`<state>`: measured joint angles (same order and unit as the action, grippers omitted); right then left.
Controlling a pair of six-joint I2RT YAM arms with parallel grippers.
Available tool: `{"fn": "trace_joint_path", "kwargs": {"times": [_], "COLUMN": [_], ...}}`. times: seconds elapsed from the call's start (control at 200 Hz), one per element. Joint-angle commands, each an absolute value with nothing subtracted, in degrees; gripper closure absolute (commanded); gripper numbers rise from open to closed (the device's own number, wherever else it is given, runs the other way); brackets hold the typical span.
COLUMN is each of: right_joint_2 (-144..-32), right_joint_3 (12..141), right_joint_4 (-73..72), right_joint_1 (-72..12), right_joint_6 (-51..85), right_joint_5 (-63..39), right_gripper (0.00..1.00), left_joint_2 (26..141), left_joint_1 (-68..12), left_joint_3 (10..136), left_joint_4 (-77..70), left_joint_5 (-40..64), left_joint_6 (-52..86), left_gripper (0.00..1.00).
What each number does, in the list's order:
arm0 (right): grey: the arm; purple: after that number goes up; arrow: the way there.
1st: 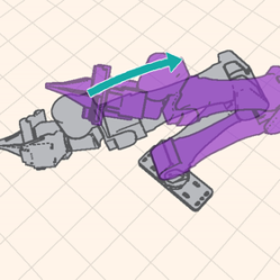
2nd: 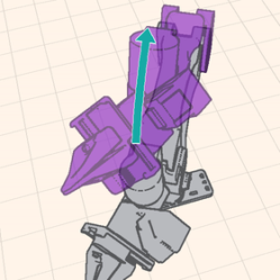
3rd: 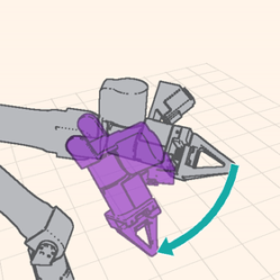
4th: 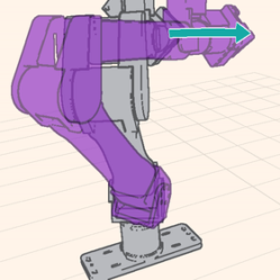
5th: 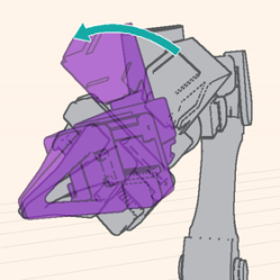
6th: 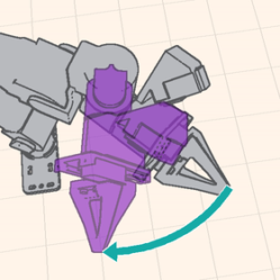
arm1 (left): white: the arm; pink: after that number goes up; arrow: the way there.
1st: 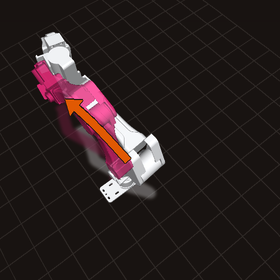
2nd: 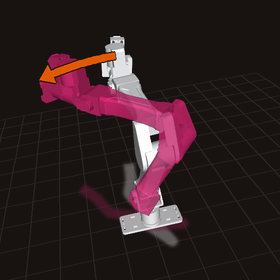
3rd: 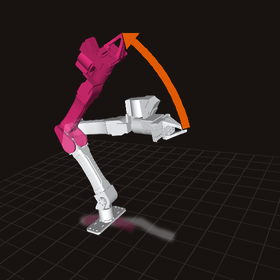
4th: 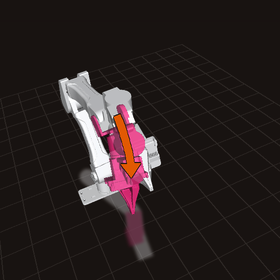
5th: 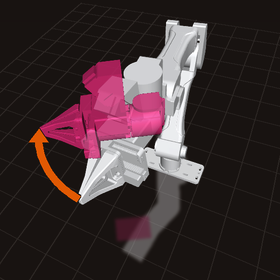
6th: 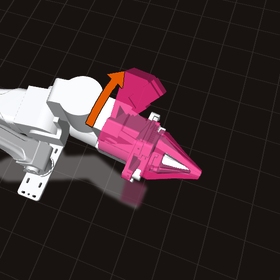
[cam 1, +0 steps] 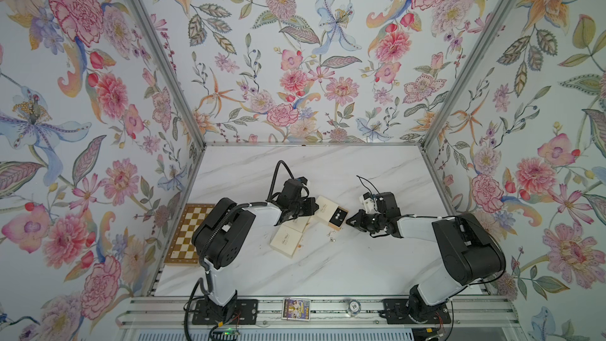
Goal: Take out the earrings from the drawer-style jewelry box
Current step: Open the drawer in the jewelry box, then pick up the earring from the drawer.
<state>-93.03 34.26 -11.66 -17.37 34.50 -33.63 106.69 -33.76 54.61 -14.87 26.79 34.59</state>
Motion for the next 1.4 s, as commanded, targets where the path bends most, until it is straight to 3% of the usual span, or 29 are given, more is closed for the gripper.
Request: {"fn": "trace_joint_path", "kwargs": {"times": [0.0, 0.495, 0.746, 1.391], "right_joint_2": [-92.29, -86.69, -84.07, -97.26], "right_joint_3": [33.66, 38.43, 45.09, 58.01], "right_joint_4": [-8.32, -1.62, 7.15, 15.94], "right_joint_1": [-16.61, -16.92, -20.11, -29.74], "right_joint_6": [33.05, 30.05, 24.86, 20.30], "right_joint_5": [-31.40, -28.82, -22.18, -14.14], "right_gripper": [0.95, 0.78, 0.76, 0.75], "left_joint_2": [107.62, 107.21, 106.85, 106.78], "left_joint_1": [-33.66, -33.69, -33.80, -33.70], "left_joint_3": [53.12, 52.91, 53.09, 53.09], "left_joint_4": [-11.25, -11.11, -11.21, -10.76], "left_joint_5": [26.02, 26.14, 26.11, 26.27], "left_joint_6": [34.88, 34.80, 34.72, 34.41], "left_gripper": [1.00, 1.00, 1.00, 1.00]}}
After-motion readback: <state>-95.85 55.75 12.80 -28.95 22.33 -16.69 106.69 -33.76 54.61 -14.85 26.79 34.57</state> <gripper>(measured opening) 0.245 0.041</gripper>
